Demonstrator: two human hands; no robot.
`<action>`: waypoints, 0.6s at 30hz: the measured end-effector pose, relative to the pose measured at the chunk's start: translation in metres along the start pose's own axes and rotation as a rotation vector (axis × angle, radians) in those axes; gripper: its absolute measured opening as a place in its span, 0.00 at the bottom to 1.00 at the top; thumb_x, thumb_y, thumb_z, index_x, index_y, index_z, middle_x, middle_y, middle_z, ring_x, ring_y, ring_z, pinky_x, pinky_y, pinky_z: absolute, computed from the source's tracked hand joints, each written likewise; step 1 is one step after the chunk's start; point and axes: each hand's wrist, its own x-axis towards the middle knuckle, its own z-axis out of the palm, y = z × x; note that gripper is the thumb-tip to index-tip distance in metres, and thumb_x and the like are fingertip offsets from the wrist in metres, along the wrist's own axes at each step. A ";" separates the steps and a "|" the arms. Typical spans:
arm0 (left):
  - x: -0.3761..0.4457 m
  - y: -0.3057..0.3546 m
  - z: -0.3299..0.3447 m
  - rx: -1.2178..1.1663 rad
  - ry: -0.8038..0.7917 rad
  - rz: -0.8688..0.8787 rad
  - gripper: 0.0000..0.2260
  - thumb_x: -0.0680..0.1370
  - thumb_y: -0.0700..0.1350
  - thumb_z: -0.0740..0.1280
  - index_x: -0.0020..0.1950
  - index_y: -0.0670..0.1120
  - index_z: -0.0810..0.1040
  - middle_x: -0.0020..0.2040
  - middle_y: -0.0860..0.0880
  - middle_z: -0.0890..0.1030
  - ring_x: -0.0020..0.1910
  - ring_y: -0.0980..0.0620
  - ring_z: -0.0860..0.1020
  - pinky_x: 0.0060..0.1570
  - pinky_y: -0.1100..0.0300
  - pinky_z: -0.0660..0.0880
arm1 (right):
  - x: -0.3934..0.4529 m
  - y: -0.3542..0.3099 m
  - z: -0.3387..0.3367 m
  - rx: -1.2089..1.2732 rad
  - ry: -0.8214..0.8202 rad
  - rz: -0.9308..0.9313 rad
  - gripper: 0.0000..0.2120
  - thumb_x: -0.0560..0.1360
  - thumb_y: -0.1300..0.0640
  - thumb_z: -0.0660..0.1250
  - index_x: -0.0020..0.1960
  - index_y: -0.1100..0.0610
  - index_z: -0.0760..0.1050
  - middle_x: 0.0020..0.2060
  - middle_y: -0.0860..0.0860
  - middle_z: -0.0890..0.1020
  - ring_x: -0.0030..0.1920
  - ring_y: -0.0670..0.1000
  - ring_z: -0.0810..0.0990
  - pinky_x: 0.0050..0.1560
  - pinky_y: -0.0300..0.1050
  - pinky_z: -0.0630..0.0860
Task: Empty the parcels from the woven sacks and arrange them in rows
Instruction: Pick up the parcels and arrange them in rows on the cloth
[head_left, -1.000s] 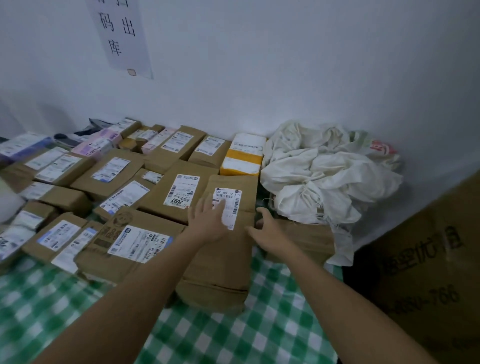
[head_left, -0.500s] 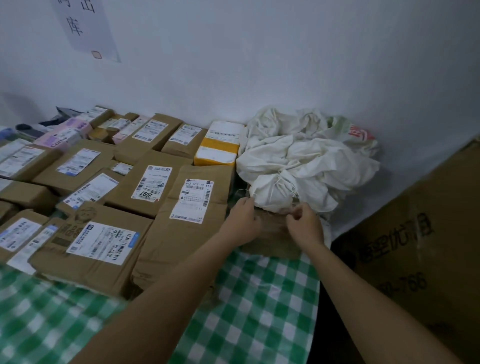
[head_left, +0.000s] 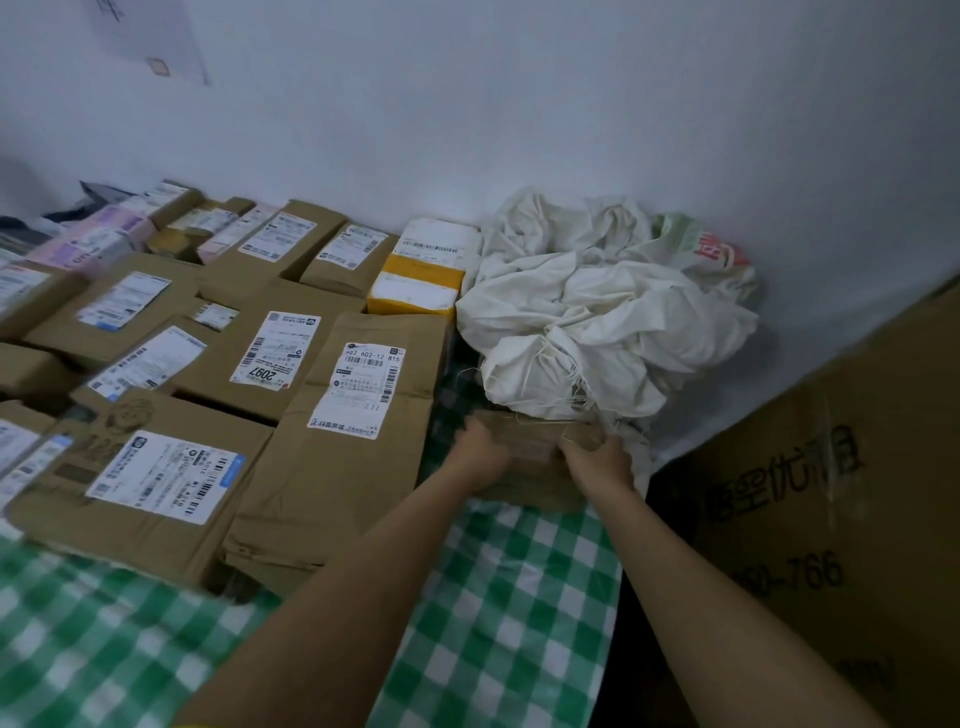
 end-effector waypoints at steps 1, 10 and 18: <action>-0.003 0.000 0.001 0.005 0.005 -0.023 0.32 0.79 0.44 0.60 0.77 0.39 0.48 0.75 0.38 0.57 0.70 0.41 0.64 0.64 0.52 0.66 | -0.001 0.002 -0.001 0.001 0.005 0.023 0.38 0.74 0.43 0.65 0.77 0.58 0.55 0.72 0.59 0.64 0.69 0.62 0.67 0.65 0.53 0.68; -0.046 0.008 -0.003 0.157 0.151 0.067 0.18 0.81 0.41 0.57 0.71 0.37 0.64 0.70 0.37 0.64 0.68 0.38 0.66 0.64 0.50 0.65 | -0.035 0.001 -0.009 0.031 0.104 0.103 0.34 0.76 0.43 0.60 0.75 0.59 0.57 0.71 0.59 0.64 0.69 0.62 0.66 0.67 0.56 0.68; -0.092 0.013 -0.031 0.108 0.067 0.162 0.26 0.81 0.43 0.55 0.76 0.38 0.49 0.74 0.37 0.57 0.70 0.39 0.63 0.67 0.50 0.64 | -0.085 -0.023 -0.037 0.161 0.273 -0.006 0.34 0.77 0.39 0.58 0.76 0.57 0.57 0.73 0.58 0.63 0.71 0.61 0.63 0.68 0.57 0.66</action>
